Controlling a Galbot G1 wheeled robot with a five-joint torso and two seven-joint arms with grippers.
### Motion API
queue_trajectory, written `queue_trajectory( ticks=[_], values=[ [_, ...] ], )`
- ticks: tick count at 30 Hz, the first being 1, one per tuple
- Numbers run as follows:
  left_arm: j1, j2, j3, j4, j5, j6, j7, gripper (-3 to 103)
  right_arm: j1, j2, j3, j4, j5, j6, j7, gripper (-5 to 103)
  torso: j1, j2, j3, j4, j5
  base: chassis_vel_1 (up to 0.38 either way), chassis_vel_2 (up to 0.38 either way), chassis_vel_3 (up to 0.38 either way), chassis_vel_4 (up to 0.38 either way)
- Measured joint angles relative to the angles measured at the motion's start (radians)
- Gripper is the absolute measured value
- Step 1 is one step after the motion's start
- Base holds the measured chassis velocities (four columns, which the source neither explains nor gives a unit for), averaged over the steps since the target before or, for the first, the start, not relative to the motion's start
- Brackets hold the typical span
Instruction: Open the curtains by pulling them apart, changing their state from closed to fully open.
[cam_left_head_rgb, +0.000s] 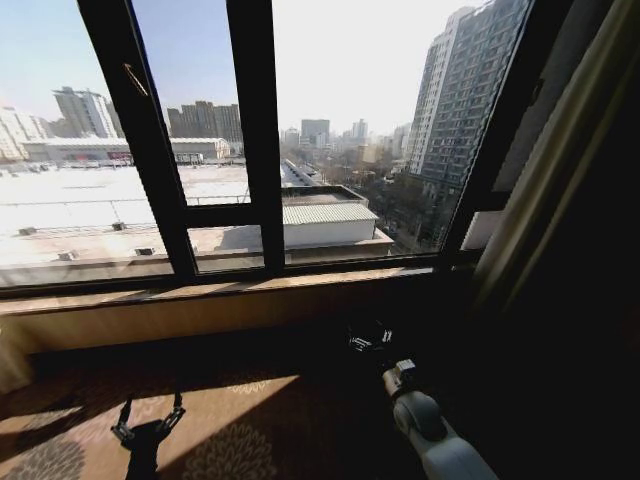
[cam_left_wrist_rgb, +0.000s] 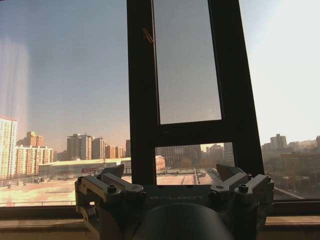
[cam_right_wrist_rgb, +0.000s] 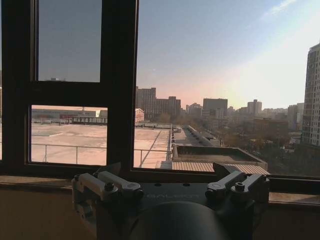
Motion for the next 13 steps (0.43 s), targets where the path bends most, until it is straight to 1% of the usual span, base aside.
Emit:
queue_trajectory(
  ticks=[9, 13],
  values=[
    [0.001, 0.000, 0.000, 0.000, 0.000, 0.000, 0.000, 100, 0.000, 0.000, 0.000, 0.000, 0.000, 0.000, 0.000, 100, -0.001, 0.001, 0.000, 0.0000, 0.0002, 0.000, 0.000, 0.000, 0.000],
    [0.001, 0.000, 0.000, 0.000, 0.000, 0.000, 0.000, 100, 0.000, 0.000, 0.000, 0.000, 0.000, 0.000, 0.000, 100, -0.001, 0.001, 0.000, -0.0001, 0.0002, -0.088, 0.053, 0.076, -0.065]
  ],
)
